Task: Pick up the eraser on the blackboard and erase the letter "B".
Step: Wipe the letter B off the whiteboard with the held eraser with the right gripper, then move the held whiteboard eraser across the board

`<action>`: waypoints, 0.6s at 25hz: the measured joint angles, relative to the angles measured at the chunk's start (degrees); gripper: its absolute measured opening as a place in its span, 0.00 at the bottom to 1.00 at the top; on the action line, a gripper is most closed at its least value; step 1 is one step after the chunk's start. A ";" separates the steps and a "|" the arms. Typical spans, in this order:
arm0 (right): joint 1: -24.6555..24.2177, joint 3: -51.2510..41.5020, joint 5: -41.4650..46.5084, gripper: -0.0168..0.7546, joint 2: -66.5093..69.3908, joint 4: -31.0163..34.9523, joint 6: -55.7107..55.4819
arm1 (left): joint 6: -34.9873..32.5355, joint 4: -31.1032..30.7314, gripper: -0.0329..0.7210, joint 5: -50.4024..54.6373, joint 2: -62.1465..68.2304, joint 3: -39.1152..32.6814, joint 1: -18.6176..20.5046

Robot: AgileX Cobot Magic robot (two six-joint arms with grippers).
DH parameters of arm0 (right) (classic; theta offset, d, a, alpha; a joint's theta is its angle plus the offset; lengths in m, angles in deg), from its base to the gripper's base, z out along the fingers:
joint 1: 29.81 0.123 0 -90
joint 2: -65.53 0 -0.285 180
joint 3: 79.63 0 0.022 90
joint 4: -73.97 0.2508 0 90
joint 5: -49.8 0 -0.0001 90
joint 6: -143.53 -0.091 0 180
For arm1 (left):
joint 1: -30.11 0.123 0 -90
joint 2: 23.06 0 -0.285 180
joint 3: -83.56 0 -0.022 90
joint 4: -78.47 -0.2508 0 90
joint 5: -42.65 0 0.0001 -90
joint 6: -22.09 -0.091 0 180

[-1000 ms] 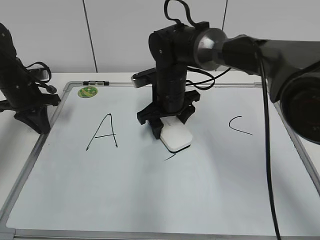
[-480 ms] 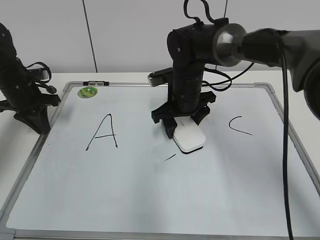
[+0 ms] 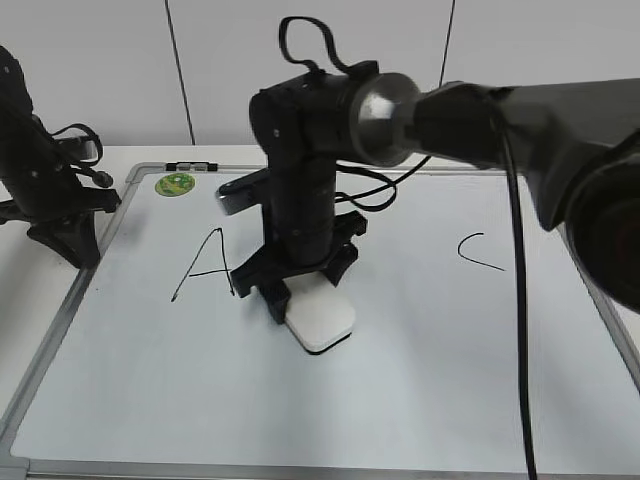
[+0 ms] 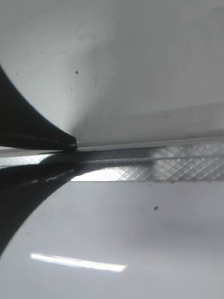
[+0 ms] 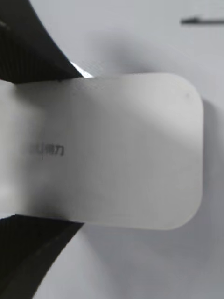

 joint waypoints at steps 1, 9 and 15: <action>1.24 0.01 0.00 0.71 0.00 0.00 0.00 | 0.00 0.00 0.15 0.00 0.00 0.00 0.00; 2.82 -0.43 0.04 0.71 -0.66 -0.70 0.08 | 0.00 0.00 0.15 0.12 0.00 0.00 0.00; -2.44 -0.98 1.16 0.71 -5.65 -1.53 -0.02 | 0.00 0.00 0.16 0.12 0.00 0.00 0.00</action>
